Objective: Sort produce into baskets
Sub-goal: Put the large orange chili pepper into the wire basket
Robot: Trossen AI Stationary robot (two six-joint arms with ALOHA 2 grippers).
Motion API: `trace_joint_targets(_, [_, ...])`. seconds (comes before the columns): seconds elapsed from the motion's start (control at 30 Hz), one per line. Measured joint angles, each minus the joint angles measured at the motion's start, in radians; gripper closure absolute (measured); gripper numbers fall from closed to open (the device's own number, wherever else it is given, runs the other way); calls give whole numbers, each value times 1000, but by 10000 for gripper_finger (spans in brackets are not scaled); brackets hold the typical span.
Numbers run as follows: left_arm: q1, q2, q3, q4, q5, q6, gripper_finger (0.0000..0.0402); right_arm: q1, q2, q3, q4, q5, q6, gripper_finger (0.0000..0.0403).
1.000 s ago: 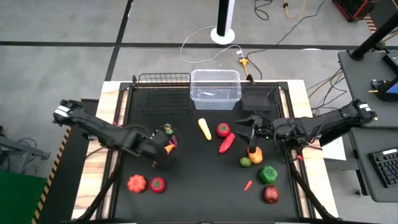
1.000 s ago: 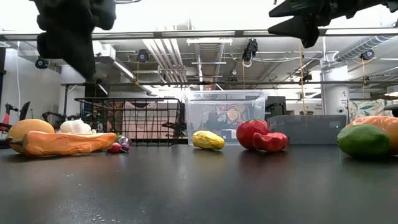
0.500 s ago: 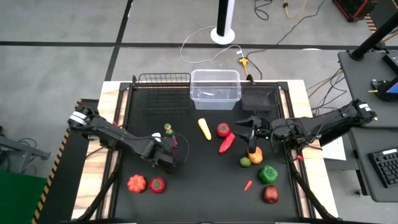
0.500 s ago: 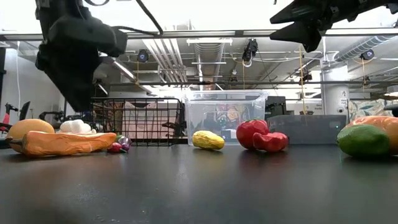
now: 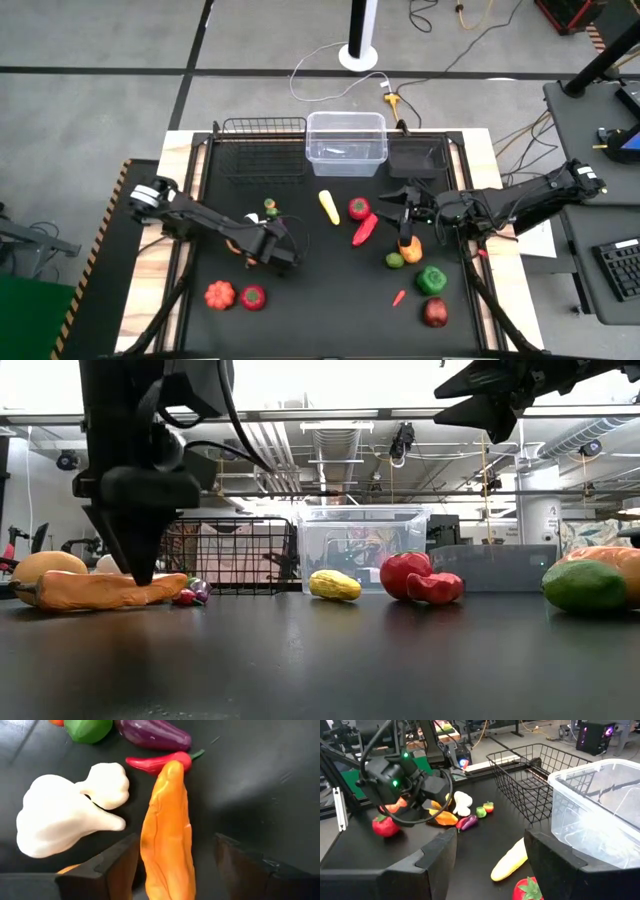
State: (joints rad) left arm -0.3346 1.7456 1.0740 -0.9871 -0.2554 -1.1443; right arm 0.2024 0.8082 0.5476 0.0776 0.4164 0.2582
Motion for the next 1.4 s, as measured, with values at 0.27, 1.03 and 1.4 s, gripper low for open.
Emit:
trace_joint_targets(0.27, [3, 51, 0, 1, 0, 25, 169, 0, 0, 0, -1, 1, -11, 179])
trace_joint_targets(1.03, [2, 62, 32, 6, 19, 104, 321, 0, 0, 0, 0, 0, -23, 179])
trace_joint_targets(1.4, [-14, 53, 305, 6, -57, 470, 321, 0, 0, 0, 2, 0, -34, 179])
